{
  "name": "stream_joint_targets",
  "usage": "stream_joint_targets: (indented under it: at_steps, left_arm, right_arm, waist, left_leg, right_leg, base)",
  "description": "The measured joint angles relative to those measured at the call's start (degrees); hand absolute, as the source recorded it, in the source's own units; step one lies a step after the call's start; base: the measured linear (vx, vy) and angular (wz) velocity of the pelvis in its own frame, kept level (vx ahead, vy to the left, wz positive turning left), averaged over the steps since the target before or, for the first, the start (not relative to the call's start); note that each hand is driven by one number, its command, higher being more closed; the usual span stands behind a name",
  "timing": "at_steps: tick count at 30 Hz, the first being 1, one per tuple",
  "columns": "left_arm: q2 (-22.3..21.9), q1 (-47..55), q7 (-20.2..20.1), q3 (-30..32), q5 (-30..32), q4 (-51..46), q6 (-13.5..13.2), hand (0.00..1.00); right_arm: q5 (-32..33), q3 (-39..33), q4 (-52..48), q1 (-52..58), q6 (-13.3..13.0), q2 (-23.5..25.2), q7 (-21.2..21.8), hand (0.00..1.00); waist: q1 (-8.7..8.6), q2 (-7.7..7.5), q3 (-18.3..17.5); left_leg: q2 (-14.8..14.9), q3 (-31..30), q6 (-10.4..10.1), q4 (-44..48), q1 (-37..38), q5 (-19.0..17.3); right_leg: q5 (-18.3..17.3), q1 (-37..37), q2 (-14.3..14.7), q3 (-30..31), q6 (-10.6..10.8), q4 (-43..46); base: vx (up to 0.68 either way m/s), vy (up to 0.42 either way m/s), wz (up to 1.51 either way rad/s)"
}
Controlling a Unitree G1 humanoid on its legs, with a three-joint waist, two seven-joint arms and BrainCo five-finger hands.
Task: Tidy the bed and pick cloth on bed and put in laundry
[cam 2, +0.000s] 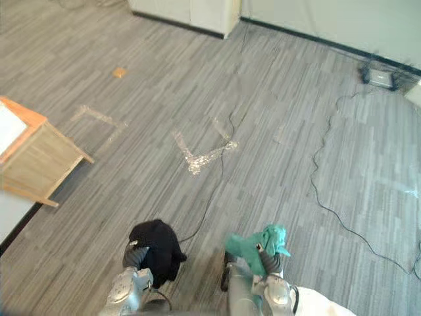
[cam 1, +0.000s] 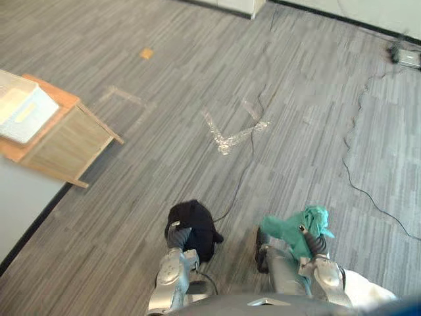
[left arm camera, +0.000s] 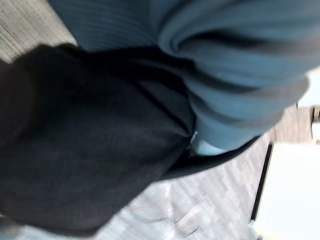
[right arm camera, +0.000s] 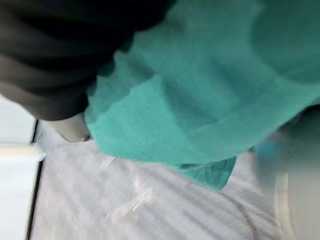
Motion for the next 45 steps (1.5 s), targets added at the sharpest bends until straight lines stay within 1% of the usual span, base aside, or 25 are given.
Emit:
stream_joint_targets:
  at_steps: [1,3,6,7,10,14,17,18,19,20,21,23,25,26,27,28,30,34,36,37,39,41,42,43,45]
  left_arm:
    - [0.76,1.07,-0.05,0.66,-0.02,-0.15,-0.09,1.0]
    - [0.46,1.79,-0.02,1.98,-0.56,2.5,0.09,1.0]
    - [-0.25,1.45,-0.13,1.71,-3.49,2.52,0.11,1.0]
    - [-1.15,1.48,-0.11,1.72,-5.56,2.51,0.11,1.0]
    - [-1.53,1.58,-0.92,0.38,-7.9,2.35,0.22,1.0]
    - [-1.44,1.62,-1.35,0.41,-7.93,1.75,0.29,1.0]
    - [-1.42,1.51,-2.22,0.5,-7.86,1.63,0.5,1.0]
    - [-1.36,1.56,-2.32,0.54,-7.83,1.65,0.72,1.0]
    - [-1.07,1.58,-2.28,0.6,-7.83,1.71,0.85,1.0]
    - [-0.56,0.91,-2.24,0.75,-7.76,0.22,0.81,1.0]
    - [-0.43,0.44,-2.25,0.75,-7.75,-0.42,0.79,1.0]
    - [-1.04,-0.14,-2.22,2.05,-7.69,-0.6,0.85,1.0]
    - [-2.28,2.51,-2.08,2.79,-7.73,-1.42,0.91,1.0]
    - [-1.98,3.05,-1.9,3.18,-7.78,-1.53,0.86,1.0]
    - [-1.54,3.18,-1.93,3.13,-7.78,-1.57,1.05,1.0]
    - [-1.49,3.25,-1.94,2.93,-7.76,-1.59,1.22,1.0]
    - [-0.9,3.49,-1.93,2.18,-7.59,-1.59,1.93,1.0]
    - [-0.81,3.85,-1.8,2.39,-7.48,-2.52,2.06,1.0]
    - [-0.89,3.56,-1.81,2.29,-7.03,-2.75,2.06,1.0]
    - [-0.95,2.92,-1.85,2.16,-6.55,-2.73,2.07,1.0]
    - [-0.84,2.34,-1.86,2.57,-6.42,-2.69,2.09,1.0]
    - [-0.29,2.63,-1.97,3.24,-5.92,-2.65,2.11,1.0]
    - [-0.21,2.55,-2.04,3.39,-5.4,-1.64,2.3,1.0]
    - [-1.13,2.33,-1.97,3.85,-5.39,-1.27,2.78,1.0]
    - [-1.73,2.1,-2.36,3.82,-4.92,-1.61,2.84,1.0]
  right_arm:
    - [0.0,1.09,-0.18,0.97,-0.06,0.6,0.36,1.0]
    - [-0.03,2.28,0.91,0.85,-0.02,0.24,1.53,1.0]
    - [0.02,2.31,0.79,0.18,-0.18,-0.12,2.13,1.0]
    - [0.08,2.49,0.69,0.41,-0.15,-0.61,2.08,1.0]
    - [0.14,3.08,0.84,0.65,-0.09,-0.87,1.88,1.0]
    - [0.13,3.16,1.37,-0.9,-0.02,-0.63,1.89,1.0]
    - [0.1,2.87,2.46,-0.75,0.04,-0.61,1.89,1.0]
    - [0.09,2.64,2.83,-0.26,0.11,-0.5,1.85,1.0]
    - [0.05,2.6,3.76,-0.09,0.23,-0.47,1.77,1.0]
    - [0.04,3.06,3.93,0.02,0.64,0.34,1.26,1.0]
    - [0.02,3.23,3.88,-0.23,0.64,0.51,1.21,1.0]
    - [0.0,3.95,4.42,-1.16,1.61,0.81,0.9,1.0]
    - [-0.48,5.02,4.93,-0.37,1.66,0.16,0.98,1.0]
    - [-1.2,5.32,6.51,-1.43,1.75,0.21,0.98,1.0]
    - [-1.73,5.31,6.32,-1.79,1.79,0.1,1.03,1.0]
    - [-2.11,5.13,6.33,-1.41,1.79,0.05,1.04,1.0]
    - [-2.22,4.3,5.93,-0.7,1.89,0.05,1.15,1.0]
    - [-2.21,3.64,3.62,0.69,1.85,0.04,1.14,1.0]
    - [-2.16,3.19,3.23,0.28,1.61,0.03,1.14,1.0]
    - [-2.13,2.81,2.83,0.2,1.4,-0.07,1.12,1.0]
    - [-2.04,2.27,2.65,-0.03,1.28,-0.09,1.14,1.0]
    - [-1.92,2.16,1.56,-0.03,1.3,-0.16,1.14,1.0]
    - [-1.89,2.02,1.75,-0.22,1.36,-0.52,1.13,1.0]
    - [-1.91,2.02,1.85,-1.08,1.65,-0.98,1.23,1.0]
    - [-2.15,0.93,1.11,-2.26,1.74,-0.95,1.12,1.0]
  waist:
    - [-0.08,-1.11,-0.99]
    - [0.49,0.6,-3.21]
    - [0.45,1.98,-2.0]
    - [0.35,2.87,-0.89]
    - [2.15,2.67,-0.15]
    - [3.38,2.21,0.2]
    - [3.59,1.83,0.45]
    - [3.86,1.82,0.52]
    - [4.67,1.48,0.36]
    - [5.41,-1.41,-0.43]
    - [5.33,-2.0,-0.37]
    - [5.58,-2.42,0.5]
    - [6.36,-1.08,-1.07]
    - [6.16,-2.57,-1.43]
    - [5.73,-3.38,-1.35]
    - [5.6,-3.53,-1.33]
    - [3.18,-3.56,-1.27]
    - [2.4,-2.42,-1.29]
    - [1.72,-1.67,-1.23]
    - [1.65,-0.3,-0.78]
    - [1.74,0.27,-0.66]
    - [1.63,-0.72,-0.97]
    - [1.8,0.27,-1.11]
    - [2.55,2.17,-1.14]
    - [1.92,1.15,0.3]
  left_leg:
    - [-0.44,-0.94,-0.3,0.19,0.26,-0.75]
    - [3.61,-2.41,-1.5,5.74,-0.83,-4.68]
    - [5.6,-2.0,1.19,25.67,-10.69,-2.23]
    - [7.72,-0.22,1.28,34.94,-14.22,1.83]
    - [7.31,3.45,1.09,46.45,-20.38,-2.32]
    - [1.74,7.52,1.32,38.59,-25.73,-5.69]
    - [-1.62,12.52,2.25,20.52,-26.13,-0.52]
    - [-2.01,15.71,5.14,13.31,-25.91,7.51]
    - [-2.65,17.59,8.16,12.36,-24.56,7.87]
    - [-5.0,19.63,8.26,10.39,-23.92,7.78]
    - [-4.95,20.98,9.0,12.02,-24.65,7.32]
    - [-1.76,26.4,11.77,23.28,-27.57,4.61]
    - [-2.12,28.06,12.39,17.34,-22.21,-1.2]
    - [-4.92,27.37,12.0,14.71,-18.74,-2.83]
    - [-6.76,26.48,12.46,13.38,-16.13,-3.46]
    - [-7.56,25.35,12.57,13.11,-15.05,-3.91]
    - [-9.4,19.47,12.97,11.55,-10.25,-4.83]
    - [-8.56,11.42,12.94,9.78,-5.98,-4.81]
    - [-6.77,7.7,12.56,9.95,-5.1,-4.91]
    - [-4.92,5.74,10.24,9.99,-4.63,-5.32]
    - [-2.23,3.59,6.65,9.97,-3.71,-6.22]
    - [0.22,1.85,2.1,9.84,-2.12,-8.19]
    - [2.37,1.54,0.29,9.93,-1.07,-9.22]
    - [4.1,1.56,-0.35,10.03,-1.35,-8.79]
    - [4.02,0.82,-1.24,6.25,1.22,-3.01]
  right_leg:
    - [1.0,0.33,-0.66,0.29,0.68,-1.69]
    - [-3.68,1.24,2.3,-2.77,-1.01,-0.26]
    - [-3.18,7.08,3.81,-5.69,-1.04,-7.16]
    - [-3.39,11.54,5.07,-7.02,-2.11,-9.94]
    - [-4.87,17.54,6.12,-6.64,-4.85,-13.35]
    - [-5.78,22.6,5.91,-5.34,-5.1,-17.67]
    - [-7.72,26.76,4.89,-5.99,-2.67,-18.36]
    - [-9.36,28.79,4.86,-6.38,-1.35,-18.6]
    - [-9.85,29.71,4.16,-6.21,-0.89,-18.84]
    - [-9.87,30.01,2.51,-6.4,-0.4,-20.25]
    - [-9.26,30.18,2.19,-6.76,0.27,-20.91]
    - [-6.71,32.51,1.72,-6.81,2.21,-20.94]
    - [-8.76,32.73,1.7,-6.17,5.2,-11.61]
    - [-10.67,29.67,-1.11,-5.04,8.31,0.33]
    - [-8.35,24.89,-3.65,-3.47,12.14,13.21]
    - [-5.97,22.41,-4.94,-3.03,12.96,20.13]
    - [-6.14,17.0,-8.54,-6.02,11.15,36.1]
    - [-11.66,10.32,-8.48,-8.93,5.79,34.15]
    - [-13.23,7.1,-6.29,-7.83,4.08,26.48]
    - [-13.27,5.42,-4.01,-6.05,3.76,18.14]
    - [-10.41,3.98,-1.15,-1.98,3.97,3.4]
    - [3.79,2.84,-1.7,2.61,4.61,-13.32]
    - [7.38,3.61,-0.04,1.74,3.86,-13.73]
    - [8.04,4.17,1.6,0.47,2.75,-13.19]
    - [0.76,3.5,0.8,-0.6,-0.01,-3.97]
  base:
    - [0.22,-0.082,0.72]
    - [0.25,-0.163,0.47]
    - [0.22,-0.197,0.36]
    - [0.27,-0.182,0.41]
    - [0.28,-0.147,-0.01]
    - [0.36,-0.046,-0.18]
    - [0.36,0.093,0.01]
    - [0.34,0.116,0.11]
    - [0.54,0.167,0.19]
    - [0.46,0.114,0.22]
    - [0.54,0.132,0.41]
    - [0.34,0.117,0.28]
    - [0.35,0.212,0.11]
    - [0.47,0.221,0.48]
    - [0.43,0.152,0.62]
    - [0.44,0.095,0.85]
    - [0.45,0.041,1.3]
    - [0.43,-0.084,1.14]
    - [0.44,-0.259,1.09]
    - [0.36,-0.285,0.88]
    - [0.38,-0.336,0.85]
    - [0.43,-0.458,0.88]
    - [0.44,-0.477,0.37]
    - [0.31,-0.349,0.18]
    - [0.31,-0.404,0.46]
